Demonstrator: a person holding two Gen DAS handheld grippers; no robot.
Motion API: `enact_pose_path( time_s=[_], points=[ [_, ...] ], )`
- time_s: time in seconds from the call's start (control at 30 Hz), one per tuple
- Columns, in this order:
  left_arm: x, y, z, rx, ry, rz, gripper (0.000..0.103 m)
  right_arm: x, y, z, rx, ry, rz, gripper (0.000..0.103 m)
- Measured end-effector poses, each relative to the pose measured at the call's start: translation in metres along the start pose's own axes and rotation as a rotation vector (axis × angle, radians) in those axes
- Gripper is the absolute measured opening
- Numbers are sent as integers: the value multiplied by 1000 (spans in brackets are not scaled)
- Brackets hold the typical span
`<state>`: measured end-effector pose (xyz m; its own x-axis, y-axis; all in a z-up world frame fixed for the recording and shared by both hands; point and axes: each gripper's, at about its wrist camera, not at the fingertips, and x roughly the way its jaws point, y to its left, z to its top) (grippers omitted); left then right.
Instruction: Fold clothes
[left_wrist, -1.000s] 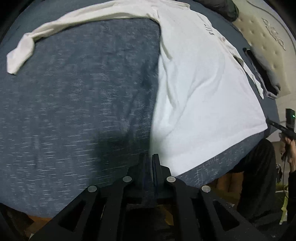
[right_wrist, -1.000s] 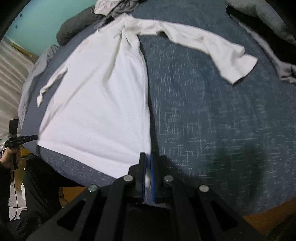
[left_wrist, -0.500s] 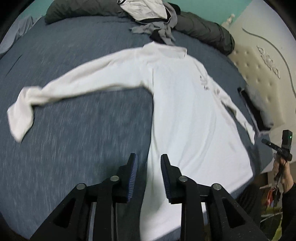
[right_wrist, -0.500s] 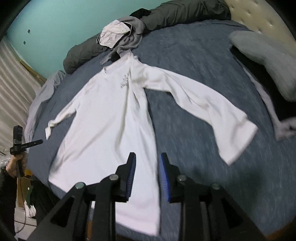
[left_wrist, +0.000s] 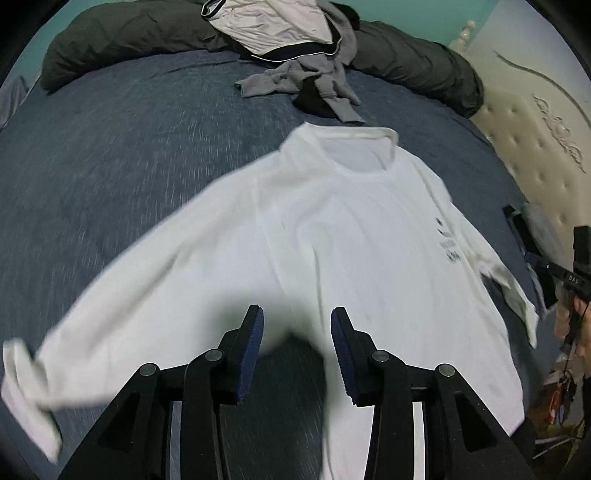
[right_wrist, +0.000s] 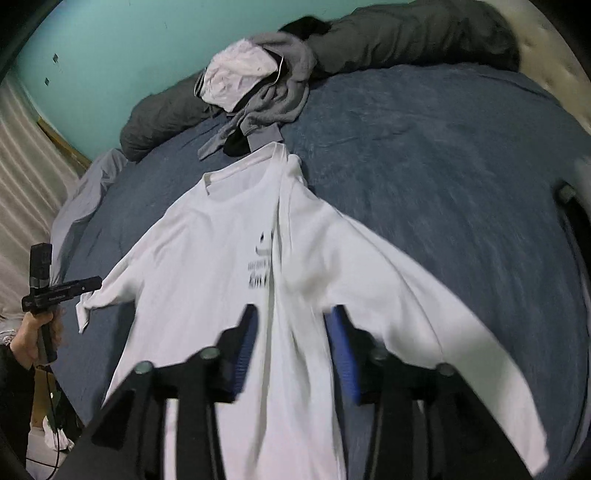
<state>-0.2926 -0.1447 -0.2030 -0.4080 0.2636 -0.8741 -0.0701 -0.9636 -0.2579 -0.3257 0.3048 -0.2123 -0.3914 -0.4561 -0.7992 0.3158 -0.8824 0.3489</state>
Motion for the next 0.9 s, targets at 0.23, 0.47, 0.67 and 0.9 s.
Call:
enact_pose_path(
  time_s=[0.23, 0.47, 0.67, 0.9],
  points=[
    [56, 31, 68, -40, -10, 23, 42, 69, -4, 83, -16, 7, -5, 44],
    [92, 45, 110, -51, -20, 17, 43, 126, -5, 132, -36, 23, -25, 44],
    [118, 47, 128, -24, -11, 24, 43, 167, -7, 156, -58, 51, -43, 44],
    [136, 44, 134, 5, -3, -18, 43, 195, -9, 164, -97, 70, -46, 43]
  ],
)
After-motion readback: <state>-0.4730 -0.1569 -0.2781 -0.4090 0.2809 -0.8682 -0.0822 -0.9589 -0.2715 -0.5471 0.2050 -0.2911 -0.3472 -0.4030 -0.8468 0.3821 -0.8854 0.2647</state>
